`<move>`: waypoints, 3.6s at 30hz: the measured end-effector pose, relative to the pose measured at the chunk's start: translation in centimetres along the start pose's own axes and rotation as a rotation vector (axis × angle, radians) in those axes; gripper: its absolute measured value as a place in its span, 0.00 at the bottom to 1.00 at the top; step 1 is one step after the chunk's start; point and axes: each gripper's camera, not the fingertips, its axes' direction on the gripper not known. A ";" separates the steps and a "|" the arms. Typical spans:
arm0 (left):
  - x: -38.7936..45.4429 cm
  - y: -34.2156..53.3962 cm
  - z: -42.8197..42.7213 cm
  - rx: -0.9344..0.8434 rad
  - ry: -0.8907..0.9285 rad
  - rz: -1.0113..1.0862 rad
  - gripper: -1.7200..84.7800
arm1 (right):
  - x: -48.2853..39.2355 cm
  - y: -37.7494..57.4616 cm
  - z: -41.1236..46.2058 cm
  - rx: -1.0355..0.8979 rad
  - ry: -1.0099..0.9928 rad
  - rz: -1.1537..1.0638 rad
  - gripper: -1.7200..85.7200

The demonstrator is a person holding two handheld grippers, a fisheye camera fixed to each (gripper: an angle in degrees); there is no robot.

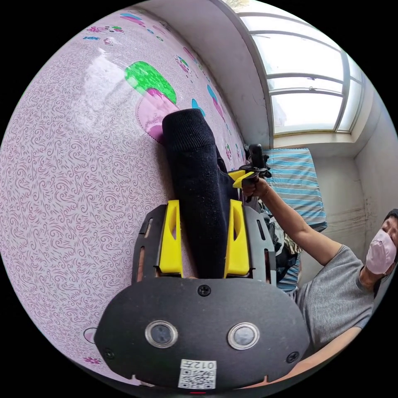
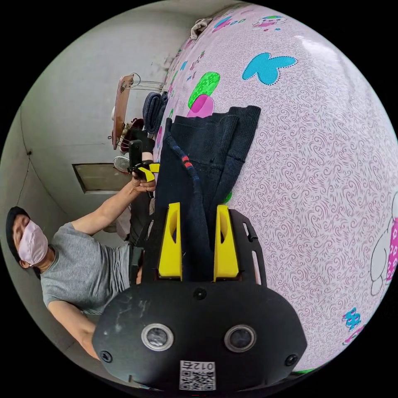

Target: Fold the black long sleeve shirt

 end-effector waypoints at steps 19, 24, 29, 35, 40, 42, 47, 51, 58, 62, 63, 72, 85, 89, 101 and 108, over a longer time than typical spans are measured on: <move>10.3 15.7 0.9 0.119 -0.098 0.127 0.09 | -7.4 11.6 21.3 0.239 0.282 -0.234 0.09; 14.5 24.9 -0.6 0.247 -0.091 0.185 0.09 | -15.6 16.0 30.0 0.272 0.369 -0.353 0.09; 18.9 34.6 -2.1 0.379 -0.143 0.261 0.09 | -23.7 19.4 39.0 0.280 0.477 -0.478 0.09; 24.7 45.9 -5.2 0.545 -0.267 0.383 0.10 | -35.0 23.4 49.5 0.321 0.550 -0.675 0.09; 29.8 56.0 -9.9 0.727 -0.398 0.470 0.10 | -44.3 25.9 57.8 0.397 0.500 -0.852 0.09; 31.2 59.5 -11.4 0.782 -0.458 0.477 0.10 | -48.0 26.7 62.6 0.411 0.453 -0.925 0.09; 33.3 69.1 -14.6 0.906 -0.607 0.434 0.11 | -53.0 27.2 74.8 0.366 0.330 -1.050 0.09; 33.9 77.7 -15.7 0.973 -0.749 0.337 0.12 | -55.4 27.7 87.6 0.288 0.206 -1.090 0.09; 32.4 91.1 -16.6 1.041 -0.895 0.100 0.11 | -59.1 32.1 109.0 0.118 0.101 -1.135 0.09; 31.4 96.7 -16.9 1.064 -0.931 -0.020 0.11 | -61.4 36.9 121.4 0.025 0.062 -1.143 0.09; 31.2 98.4 -17.0 1.071 -0.941 -0.052 0.11 | -62.0 38.5 124.5 0.003 0.053 -1.149 0.09; 30.5 106.6 -18.2 1.078 -1.026 -0.199 0.11 | -65.5 52.0 142.0 -0.110 -0.012 -1.135 0.09; 23.0 108.3 -24.6 1.010 -0.969 -0.297 0.11 | -69.9 70.6 157.0 -0.158 0.149 -1.187 0.09; 20.8 107.6 -25.9 0.989 -0.987 -0.317 0.12 | -71.5 77.4 160.2 -0.163 0.229 -1.236 0.09; 9.9 104.9 -31.6 0.828 -1.102 -0.788 0.14 | -74.6 89.1 168.8 -0.167 0.575 -1.096 0.09; 9.9 109.9 -27.5 1.042 -0.796 -0.680 0.17 | -64.0 97.0 157.7 -0.318 0.292 -0.723 0.13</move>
